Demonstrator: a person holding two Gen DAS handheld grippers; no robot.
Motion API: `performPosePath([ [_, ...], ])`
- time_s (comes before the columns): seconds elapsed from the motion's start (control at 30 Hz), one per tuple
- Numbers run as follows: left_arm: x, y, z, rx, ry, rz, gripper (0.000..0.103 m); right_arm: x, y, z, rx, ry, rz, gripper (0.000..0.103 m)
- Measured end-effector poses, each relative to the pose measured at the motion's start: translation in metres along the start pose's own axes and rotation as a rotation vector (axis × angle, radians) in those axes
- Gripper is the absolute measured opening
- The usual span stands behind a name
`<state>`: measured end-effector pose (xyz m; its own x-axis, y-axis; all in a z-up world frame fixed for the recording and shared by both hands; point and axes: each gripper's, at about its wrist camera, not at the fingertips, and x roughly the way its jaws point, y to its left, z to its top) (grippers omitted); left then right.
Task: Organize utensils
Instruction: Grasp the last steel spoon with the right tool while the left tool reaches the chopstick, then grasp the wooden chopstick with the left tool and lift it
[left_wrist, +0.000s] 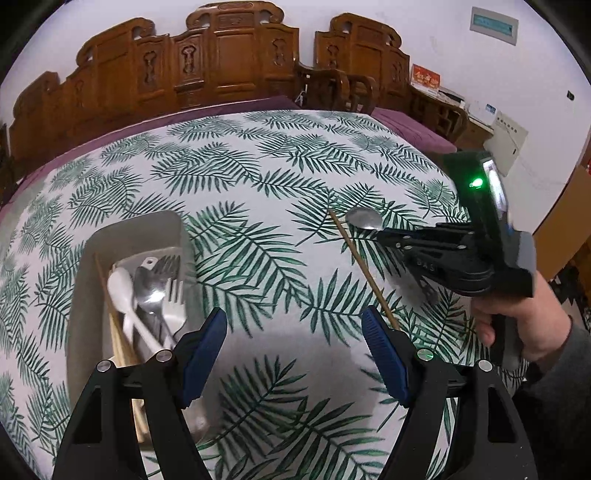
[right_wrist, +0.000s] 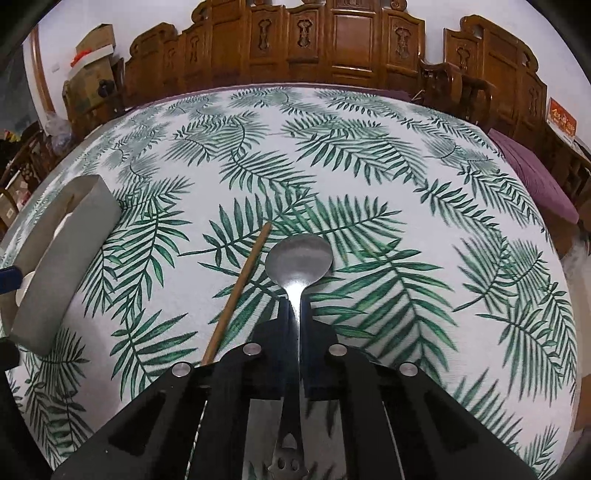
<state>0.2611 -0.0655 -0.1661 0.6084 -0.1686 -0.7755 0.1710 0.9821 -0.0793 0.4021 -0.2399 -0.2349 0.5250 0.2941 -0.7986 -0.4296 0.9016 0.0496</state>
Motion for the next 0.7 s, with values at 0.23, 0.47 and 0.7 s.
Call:
performPosePath([
  [0.23, 0.027, -0.025, 0.009, 0.037, 0.025, 0.007, 0.072, -0.019, -0.026, 0.002, 0.036, -0.038, 0.004, 0.007],
  [0.47, 0.058, -0.049, 0.018, 0.061, 0.049, -0.006, 0.064, -0.023, -0.049, 0.002, 0.091, -0.048, 0.006, 0.007],
  [0.7, 0.084, -0.068, 0.025, 0.078, 0.079, -0.019, 0.041, -0.029, -0.057, 0.001, 0.115, -0.063, 0.013, 0.007],
])
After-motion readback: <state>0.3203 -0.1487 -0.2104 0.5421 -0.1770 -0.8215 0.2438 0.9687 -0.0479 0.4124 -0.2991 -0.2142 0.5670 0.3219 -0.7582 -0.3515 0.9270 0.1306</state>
